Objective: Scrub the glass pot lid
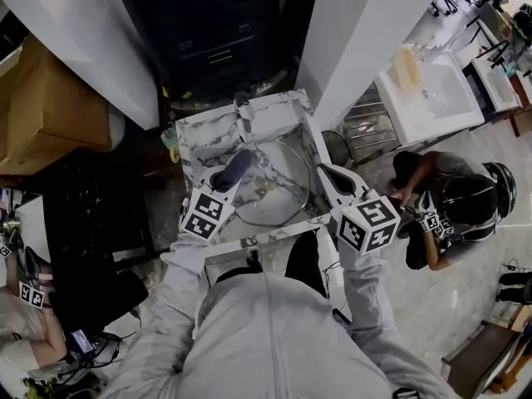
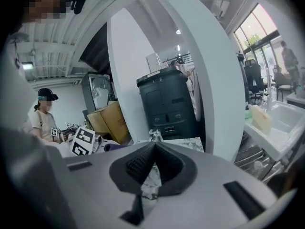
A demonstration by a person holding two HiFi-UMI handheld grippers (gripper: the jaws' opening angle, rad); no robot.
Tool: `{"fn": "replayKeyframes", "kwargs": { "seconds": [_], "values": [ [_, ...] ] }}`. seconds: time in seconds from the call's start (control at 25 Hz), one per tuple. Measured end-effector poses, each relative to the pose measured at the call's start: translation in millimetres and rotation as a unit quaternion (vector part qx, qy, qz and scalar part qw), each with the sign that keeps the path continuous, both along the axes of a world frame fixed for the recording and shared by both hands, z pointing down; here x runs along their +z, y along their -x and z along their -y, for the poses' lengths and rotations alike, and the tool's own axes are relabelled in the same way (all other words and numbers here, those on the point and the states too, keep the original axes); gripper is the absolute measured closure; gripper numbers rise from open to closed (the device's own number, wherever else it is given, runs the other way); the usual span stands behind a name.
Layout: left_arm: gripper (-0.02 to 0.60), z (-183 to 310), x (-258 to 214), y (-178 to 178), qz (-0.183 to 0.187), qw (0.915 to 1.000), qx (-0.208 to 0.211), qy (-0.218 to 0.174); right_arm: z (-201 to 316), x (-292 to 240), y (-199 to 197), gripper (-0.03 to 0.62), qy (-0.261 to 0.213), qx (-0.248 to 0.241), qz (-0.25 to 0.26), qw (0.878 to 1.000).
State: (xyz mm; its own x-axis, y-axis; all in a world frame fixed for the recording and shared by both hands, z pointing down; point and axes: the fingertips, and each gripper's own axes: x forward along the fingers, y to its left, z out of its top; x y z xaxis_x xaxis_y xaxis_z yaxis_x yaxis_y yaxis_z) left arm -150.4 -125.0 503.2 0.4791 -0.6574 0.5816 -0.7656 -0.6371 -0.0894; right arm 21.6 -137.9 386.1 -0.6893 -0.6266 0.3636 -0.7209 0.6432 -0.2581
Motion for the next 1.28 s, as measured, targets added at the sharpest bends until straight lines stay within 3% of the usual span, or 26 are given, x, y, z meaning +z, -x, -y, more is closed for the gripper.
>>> {"fn": "replayKeyframes", "kwargs": {
  "seconds": [0.32, 0.64, 0.92, 1.28],
  "values": [
    [0.523, 30, 46, -19, 0.039, 0.9984, -0.03, 0.026, 24, 23, -16, 0.566, 0.002, -0.034, -0.016, 0.999],
    [0.525, 64, 108, -12, 0.086, 0.9899, -0.087, 0.072, 32, 49, -17, 0.565, 0.019, -0.052, -0.025, 0.998],
    [0.525, 83, 148, -8, 0.101, 0.9818, -0.129, 0.097, 29, 60, -24, 0.565, 0.037, -0.035, -0.036, 0.998],
    [0.523, 100, 174, -20, 0.078, 0.9793, -0.155, 0.104, 26, 68, -31, 0.563, 0.049, -0.013, -0.032, 0.998]
  ]
}}
